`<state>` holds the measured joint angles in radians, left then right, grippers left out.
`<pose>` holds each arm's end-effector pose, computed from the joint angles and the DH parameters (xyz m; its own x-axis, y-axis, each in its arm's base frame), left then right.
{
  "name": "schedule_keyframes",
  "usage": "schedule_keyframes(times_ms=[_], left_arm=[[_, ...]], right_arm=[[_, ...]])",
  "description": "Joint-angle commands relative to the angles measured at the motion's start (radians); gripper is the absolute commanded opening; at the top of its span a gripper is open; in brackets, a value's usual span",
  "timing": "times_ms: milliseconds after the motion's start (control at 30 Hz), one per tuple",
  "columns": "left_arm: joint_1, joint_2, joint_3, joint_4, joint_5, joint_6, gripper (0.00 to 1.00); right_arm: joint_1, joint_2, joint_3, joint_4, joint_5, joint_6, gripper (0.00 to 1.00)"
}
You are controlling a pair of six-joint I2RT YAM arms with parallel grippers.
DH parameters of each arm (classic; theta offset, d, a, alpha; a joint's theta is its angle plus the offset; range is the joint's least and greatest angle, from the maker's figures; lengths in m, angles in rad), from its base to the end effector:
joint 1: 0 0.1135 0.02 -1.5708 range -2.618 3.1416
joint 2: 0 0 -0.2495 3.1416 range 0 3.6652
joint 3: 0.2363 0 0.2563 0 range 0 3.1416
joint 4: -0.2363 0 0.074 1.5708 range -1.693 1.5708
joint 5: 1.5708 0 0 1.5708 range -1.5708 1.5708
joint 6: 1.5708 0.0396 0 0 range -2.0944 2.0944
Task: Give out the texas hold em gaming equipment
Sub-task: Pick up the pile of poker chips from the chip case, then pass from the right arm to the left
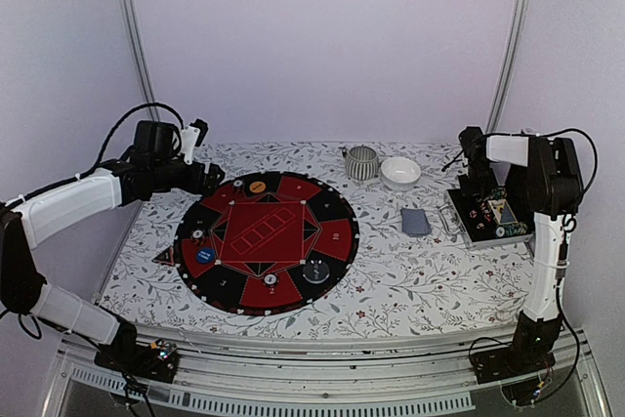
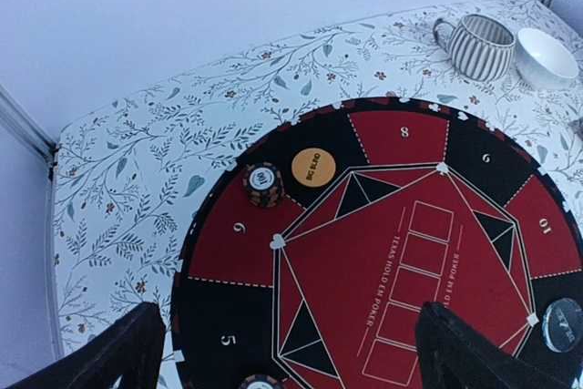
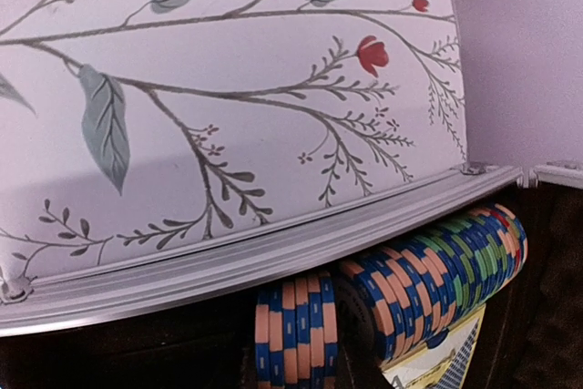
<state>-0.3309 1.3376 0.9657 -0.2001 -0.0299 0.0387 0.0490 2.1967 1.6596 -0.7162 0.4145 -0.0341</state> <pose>0.2953 -0.1002 0.2601 -0.4999 0.2126 -0.8396 0.3206 0.9460 0.0487 0.4456 0.0059 0.1350 -0.9511 -0.0779 -0.2990 0.0484 0.9183 -0.3930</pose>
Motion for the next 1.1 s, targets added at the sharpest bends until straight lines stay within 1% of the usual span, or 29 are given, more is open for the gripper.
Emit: schedule_keyframes(times_ms=[0,133,300,467,533,567,633,667,767,800,900,967,1067], left_arm=[[-0.005,0.012,-0.007,-0.004,0.015,0.018,0.98],[-0.006,0.007,-0.007,0.003,0.032,0.021,0.98],[-0.005,-0.019,-0.019,0.026,0.077,0.027,0.98],[-0.008,-0.080,-0.057,0.088,0.172,0.042,0.96],[-0.013,-0.113,-0.086,0.130,0.218,0.055,0.95],[-0.018,-0.133,-0.102,0.154,0.245,0.064,0.94],[-0.045,-0.176,-0.136,0.200,0.302,0.094,0.93],[-0.070,-0.198,-0.153,0.223,0.328,0.121,0.92],[-0.194,-0.261,-0.189,0.265,0.328,0.259,0.91],[-0.250,-0.279,-0.197,0.276,0.304,0.339,0.92],[-0.388,-0.324,-0.237,0.357,0.217,0.484,0.95],[-0.439,-0.332,-0.260,0.426,0.168,0.544,0.97],[-0.488,-0.280,-0.240,0.413,0.111,0.608,0.98]], right_arm=[[-0.013,-0.001,0.034,0.008,-0.027,-0.008,0.05],[-0.012,-0.039,0.033,-0.002,-0.036,0.000,0.03],[-0.012,-0.141,0.033,-0.012,-0.083,0.015,0.02],[-0.005,-0.247,0.051,-0.048,-0.193,0.029,0.02],[0.022,-0.276,0.065,-0.075,-0.256,0.029,0.02],[0.043,-0.289,0.074,-0.087,-0.294,0.057,0.02],[0.103,-0.315,0.087,-0.103,-0.405,0.059,0.02],[0.139,-0.323,0.095,-0.105,-0.496,0.053,0.02],[0.257,-0.327,0.131,-0.096,-0.693,0.049,0.02],[0.298,-0.319,0.145,-0.086,-0.771,0.055,0.02],[0.414,-0.283,0.178,-0.025,-1.011,0.091,0.02],[0.496,-0.251,0.194,0.031,-1.149,0.122,0.02],[0.587,-0.191,0.227,0.096,-1.320,0.173,0.02]])
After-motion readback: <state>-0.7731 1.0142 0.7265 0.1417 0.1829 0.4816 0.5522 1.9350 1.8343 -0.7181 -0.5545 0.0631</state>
